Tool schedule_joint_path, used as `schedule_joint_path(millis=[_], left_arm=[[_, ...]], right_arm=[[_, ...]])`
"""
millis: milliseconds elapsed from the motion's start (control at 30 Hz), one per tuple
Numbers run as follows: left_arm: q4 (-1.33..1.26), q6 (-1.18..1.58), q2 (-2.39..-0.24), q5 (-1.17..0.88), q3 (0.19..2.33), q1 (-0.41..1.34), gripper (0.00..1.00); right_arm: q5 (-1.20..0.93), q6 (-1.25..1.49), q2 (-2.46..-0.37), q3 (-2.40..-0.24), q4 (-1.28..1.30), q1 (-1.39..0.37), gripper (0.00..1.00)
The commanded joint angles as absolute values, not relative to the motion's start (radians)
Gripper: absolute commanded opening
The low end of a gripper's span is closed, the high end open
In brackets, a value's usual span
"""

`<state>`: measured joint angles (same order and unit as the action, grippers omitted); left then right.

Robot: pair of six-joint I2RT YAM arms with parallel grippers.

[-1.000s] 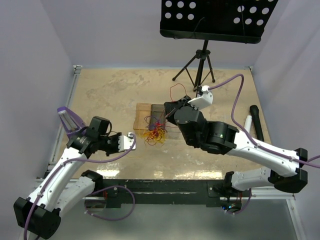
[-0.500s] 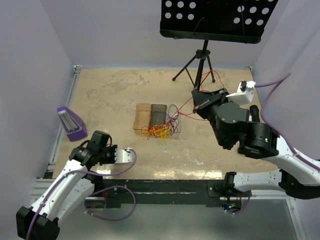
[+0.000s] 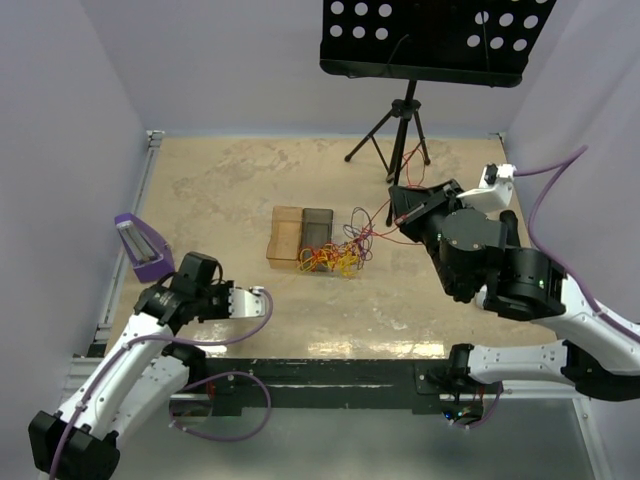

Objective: Untangle the cables
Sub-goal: Untie the cable.

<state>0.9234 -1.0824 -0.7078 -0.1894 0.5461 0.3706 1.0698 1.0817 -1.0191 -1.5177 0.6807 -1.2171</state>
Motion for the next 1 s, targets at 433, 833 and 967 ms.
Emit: schedule_joint_path(millis=[433, 833, 967], left_arm=[[1.036, -0.815, -0.802, -0.595, 1.157, 0.365, 1.00], [0.419, -0.439, -0.741, -1.009, 0.851, 0.364, 1.00], [0.373, -0.404, -0.781, -1.130, 0.850, 0.365, 1.00]], right_arm=[[0.836, 1.006, -1.060, -1.414, 0.442, -1.226, 0.00], [0.739, 0.966, -1.104, -1.468, 0.336, -1.267, 0.00], [0.733, 0.962, -1.121, -1.485, 0.311, -1.290, 0.00]])
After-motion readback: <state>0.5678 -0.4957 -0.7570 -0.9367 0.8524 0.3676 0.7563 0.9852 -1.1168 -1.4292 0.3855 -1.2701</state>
